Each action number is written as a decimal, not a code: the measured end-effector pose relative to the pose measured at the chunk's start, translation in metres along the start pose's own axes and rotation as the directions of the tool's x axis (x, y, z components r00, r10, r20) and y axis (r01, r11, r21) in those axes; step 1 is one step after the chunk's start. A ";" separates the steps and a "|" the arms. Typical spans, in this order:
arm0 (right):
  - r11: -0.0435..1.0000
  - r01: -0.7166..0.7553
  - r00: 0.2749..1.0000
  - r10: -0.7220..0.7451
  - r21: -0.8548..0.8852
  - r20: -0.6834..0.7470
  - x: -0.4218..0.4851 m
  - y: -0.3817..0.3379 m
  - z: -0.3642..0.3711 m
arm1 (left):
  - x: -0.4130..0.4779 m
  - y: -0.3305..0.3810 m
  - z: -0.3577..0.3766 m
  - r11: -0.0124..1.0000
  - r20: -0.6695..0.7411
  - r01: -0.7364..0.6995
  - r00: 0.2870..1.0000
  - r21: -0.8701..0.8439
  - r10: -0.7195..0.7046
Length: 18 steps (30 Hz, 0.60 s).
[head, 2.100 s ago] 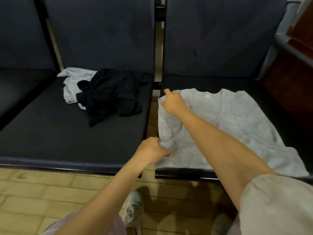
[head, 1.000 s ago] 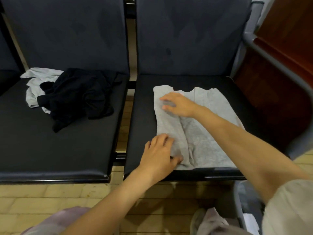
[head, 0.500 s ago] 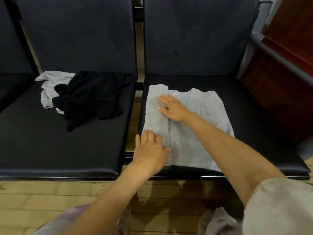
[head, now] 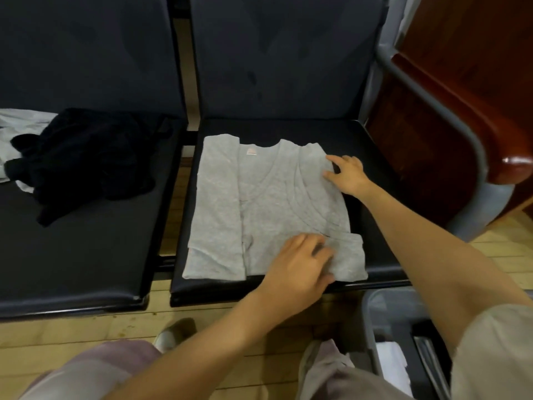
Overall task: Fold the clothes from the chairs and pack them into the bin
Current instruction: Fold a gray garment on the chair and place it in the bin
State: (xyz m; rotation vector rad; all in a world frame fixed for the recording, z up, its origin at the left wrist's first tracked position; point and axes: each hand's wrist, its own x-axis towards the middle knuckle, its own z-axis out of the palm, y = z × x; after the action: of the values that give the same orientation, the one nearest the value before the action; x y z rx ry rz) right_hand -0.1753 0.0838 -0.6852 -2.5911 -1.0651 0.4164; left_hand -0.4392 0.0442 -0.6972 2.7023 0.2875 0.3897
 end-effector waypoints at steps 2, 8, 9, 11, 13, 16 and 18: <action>0.999 -0.008 0.998 0.011 -0.053 0.061 0.008 -0.002 -0.001 | 0.010 0.004 0.011 0.996 0.042 -0.077 0.996 0.038 0.075; 1.000 -0.007 0.995 0.007 -0.006 0.100 0.019 -0.011 0.001 | 0.026 0.015 0.019 0.995 -0.134 -0.073 0.988 0.065 0.081; 1.000 -0.022 0.996 0.020 0.017 0.090 0.019 -0.011 0.001 | 0.027 0.018 0.017 0.998 -0.168 -0.059 0.984 0.011 0.060; 0.989 -0.053 0.997 0.045 0.137 0.059 0.018 -0.009 -0.002 | 0.026 0.024 0.004 0.992 -0.207 0.032 0.977 -0.119 -0.056; 0.940 -0.060 0.998 0.059 0.335 0.015 0.015 -0.013 -0.009 | 0.021 0.024 -0.012 0.949 -0.166 0.189 0.958 -0.253 -0.235; 0.865 -0.026 0.999 0.046 0.501 -0.028 0.013 -0.037 -0.018 | 0.008 0.017 -0.036 0.872 -0.137 0.270 0.926 -0.407 -0.351; 0.852 0.029 0.999 -0.011 0.523 -0.036 0.015 -0.064 -0.016 | -0.005 0.011 -0.052 0.851 -0.127 0.289 0.918 -0.438 -0.376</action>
State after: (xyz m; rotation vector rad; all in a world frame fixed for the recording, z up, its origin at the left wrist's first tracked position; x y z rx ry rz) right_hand -0.1995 0.1350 -0.6475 -2.0892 -0.8217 0.5680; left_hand -0.4582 0.0515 -0.6485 2.1442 0.6497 0.5591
